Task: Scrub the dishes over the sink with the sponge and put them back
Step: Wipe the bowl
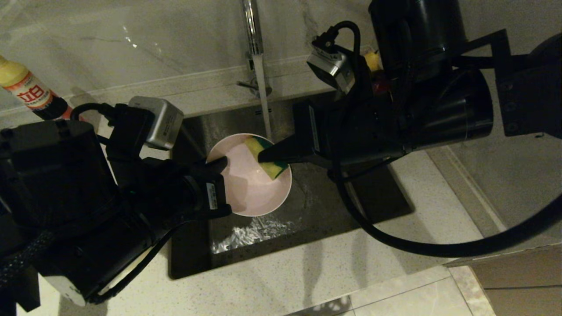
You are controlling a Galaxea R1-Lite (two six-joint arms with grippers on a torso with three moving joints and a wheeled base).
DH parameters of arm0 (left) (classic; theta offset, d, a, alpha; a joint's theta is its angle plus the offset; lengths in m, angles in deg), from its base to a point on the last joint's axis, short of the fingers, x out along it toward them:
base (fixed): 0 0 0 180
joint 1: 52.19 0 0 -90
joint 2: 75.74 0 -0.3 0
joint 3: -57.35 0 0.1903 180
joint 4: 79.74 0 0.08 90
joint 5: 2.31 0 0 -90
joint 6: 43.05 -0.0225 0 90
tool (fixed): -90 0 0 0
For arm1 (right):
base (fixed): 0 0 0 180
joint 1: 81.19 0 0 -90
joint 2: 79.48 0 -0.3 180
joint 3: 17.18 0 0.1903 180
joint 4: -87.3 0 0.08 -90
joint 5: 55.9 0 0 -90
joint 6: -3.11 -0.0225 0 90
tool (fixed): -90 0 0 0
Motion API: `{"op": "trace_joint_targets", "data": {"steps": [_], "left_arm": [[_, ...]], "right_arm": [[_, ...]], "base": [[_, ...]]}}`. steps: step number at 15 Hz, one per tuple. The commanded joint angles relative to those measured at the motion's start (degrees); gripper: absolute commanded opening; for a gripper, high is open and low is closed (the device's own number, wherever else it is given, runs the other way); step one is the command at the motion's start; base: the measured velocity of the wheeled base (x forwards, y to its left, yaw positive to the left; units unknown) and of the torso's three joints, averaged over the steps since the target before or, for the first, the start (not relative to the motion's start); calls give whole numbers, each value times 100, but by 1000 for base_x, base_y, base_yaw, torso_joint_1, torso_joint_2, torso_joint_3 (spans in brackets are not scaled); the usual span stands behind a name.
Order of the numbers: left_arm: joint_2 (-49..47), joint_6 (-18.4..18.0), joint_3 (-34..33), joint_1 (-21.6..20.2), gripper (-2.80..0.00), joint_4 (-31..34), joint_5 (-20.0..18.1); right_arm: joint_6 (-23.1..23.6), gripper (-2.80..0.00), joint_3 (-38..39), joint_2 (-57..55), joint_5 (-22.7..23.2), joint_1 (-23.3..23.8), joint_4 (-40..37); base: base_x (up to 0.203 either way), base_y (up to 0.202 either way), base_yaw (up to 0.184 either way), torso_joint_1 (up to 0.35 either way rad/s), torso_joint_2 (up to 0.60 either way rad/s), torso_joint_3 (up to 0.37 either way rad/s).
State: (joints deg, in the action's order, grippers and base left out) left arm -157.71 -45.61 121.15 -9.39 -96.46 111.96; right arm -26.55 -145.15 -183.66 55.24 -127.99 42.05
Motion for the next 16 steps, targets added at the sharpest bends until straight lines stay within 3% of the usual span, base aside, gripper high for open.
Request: {"op": "trace_joint_targets", "data": {"steps": [1,6,16], "left_arm": [[-12,5,8,-9,-280,-32,21],[39,27,192,-17,-280,-25,146],[41,36,493,-17,-280,-16,280]], "right_arm": [[-16,-280,40,170,-4,-5,-117],[-14,-280,511,394,-4,-31,-229],[-14,-280,318,-172,-4,-507,-176]], "base": [[0,0,0,0,0,0],[0,0,0,0,0,0],[0,0,0,0,0,0]]}}
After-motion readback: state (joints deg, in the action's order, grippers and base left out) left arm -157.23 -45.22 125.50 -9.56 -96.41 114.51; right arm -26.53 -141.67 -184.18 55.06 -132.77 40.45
